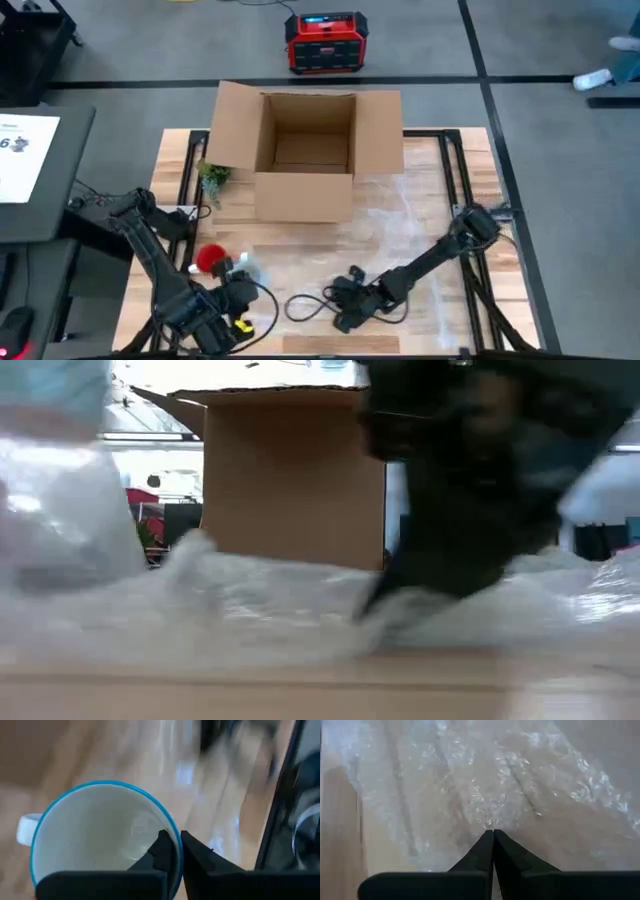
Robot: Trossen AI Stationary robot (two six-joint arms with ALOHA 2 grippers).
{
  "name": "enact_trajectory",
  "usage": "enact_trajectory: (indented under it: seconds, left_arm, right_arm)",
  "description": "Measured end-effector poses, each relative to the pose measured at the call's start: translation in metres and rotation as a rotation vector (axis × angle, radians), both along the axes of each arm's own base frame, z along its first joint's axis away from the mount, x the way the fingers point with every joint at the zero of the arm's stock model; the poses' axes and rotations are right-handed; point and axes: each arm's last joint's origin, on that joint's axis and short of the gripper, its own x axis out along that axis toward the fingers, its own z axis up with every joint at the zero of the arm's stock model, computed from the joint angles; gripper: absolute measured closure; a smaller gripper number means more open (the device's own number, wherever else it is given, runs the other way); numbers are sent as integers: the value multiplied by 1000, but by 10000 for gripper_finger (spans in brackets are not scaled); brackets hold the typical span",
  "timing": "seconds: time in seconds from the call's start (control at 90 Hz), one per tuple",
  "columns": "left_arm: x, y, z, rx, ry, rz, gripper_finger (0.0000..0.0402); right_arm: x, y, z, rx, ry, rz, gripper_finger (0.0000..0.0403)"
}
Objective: Wrap mug
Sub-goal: Pack the white mug with the bubble wrap
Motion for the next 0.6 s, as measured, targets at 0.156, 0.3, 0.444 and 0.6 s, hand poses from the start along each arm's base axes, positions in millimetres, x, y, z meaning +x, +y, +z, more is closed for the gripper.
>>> enact_trajectory:
  seconds: [0.156,0.3,0.444,0.6]
  left_arm:
    - [14,9,3,19,-31,3,400]
    - [19,13,4,46,-55,10,401]
    - [22,12,4,41,-108,41,401]
    - [40,3,-16,16,-138,28,401]
  right_arm:
    - [20,7,16,-78,57,37,403]
    - [7,12,46,-141,99,29,403]
    - [-16,16,69,-196,143,9,403]
    - [-53,3,73,-339,339,-64,403]
